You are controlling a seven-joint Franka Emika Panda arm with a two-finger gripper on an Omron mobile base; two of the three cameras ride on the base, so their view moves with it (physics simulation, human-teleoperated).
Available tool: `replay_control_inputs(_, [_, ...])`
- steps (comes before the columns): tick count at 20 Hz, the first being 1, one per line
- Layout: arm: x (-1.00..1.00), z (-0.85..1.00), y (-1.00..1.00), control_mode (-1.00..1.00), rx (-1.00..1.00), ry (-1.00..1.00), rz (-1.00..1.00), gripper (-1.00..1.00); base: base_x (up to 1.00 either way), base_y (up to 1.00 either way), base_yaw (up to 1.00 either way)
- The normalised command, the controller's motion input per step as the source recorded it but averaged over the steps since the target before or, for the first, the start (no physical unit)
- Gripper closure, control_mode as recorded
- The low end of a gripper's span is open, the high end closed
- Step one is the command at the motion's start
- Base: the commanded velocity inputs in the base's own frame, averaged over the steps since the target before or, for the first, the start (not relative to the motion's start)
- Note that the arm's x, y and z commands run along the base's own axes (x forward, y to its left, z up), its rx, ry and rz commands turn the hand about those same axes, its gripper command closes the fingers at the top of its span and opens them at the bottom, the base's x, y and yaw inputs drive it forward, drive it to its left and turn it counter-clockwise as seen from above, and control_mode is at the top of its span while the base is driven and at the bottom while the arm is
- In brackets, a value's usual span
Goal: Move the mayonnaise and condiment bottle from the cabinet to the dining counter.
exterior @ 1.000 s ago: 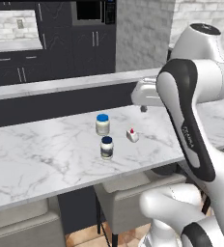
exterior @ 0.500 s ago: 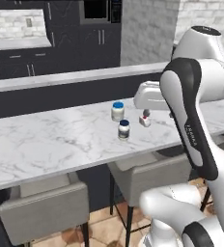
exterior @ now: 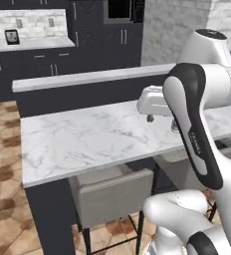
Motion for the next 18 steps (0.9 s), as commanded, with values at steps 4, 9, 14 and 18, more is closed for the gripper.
replay_control_inputs(4, [0.00, 0.00, 0.00, 1.00, 0.00, 0.00, 0.00, -1.00, 0.00, 1.00, 0.00])
replay_control_inputs(9, [0.00, 0.00, 0.00, 1.00, 0.00, 0.00, 0.00, -1.00, 0.00, 1.00, 0.00])
replay_control_inputs(14, [0.00, 0.00, 0.00, 1.00, 0.00, 0.00, 0.00, -1.00, 0.00, 1.00, 0.00])
replay_control_inputs(18, [0.00, 0.00, 0.00, 1.00, 0.00, 0.00, 0.00, -1.00, 0.03, 1.00, 0.00])
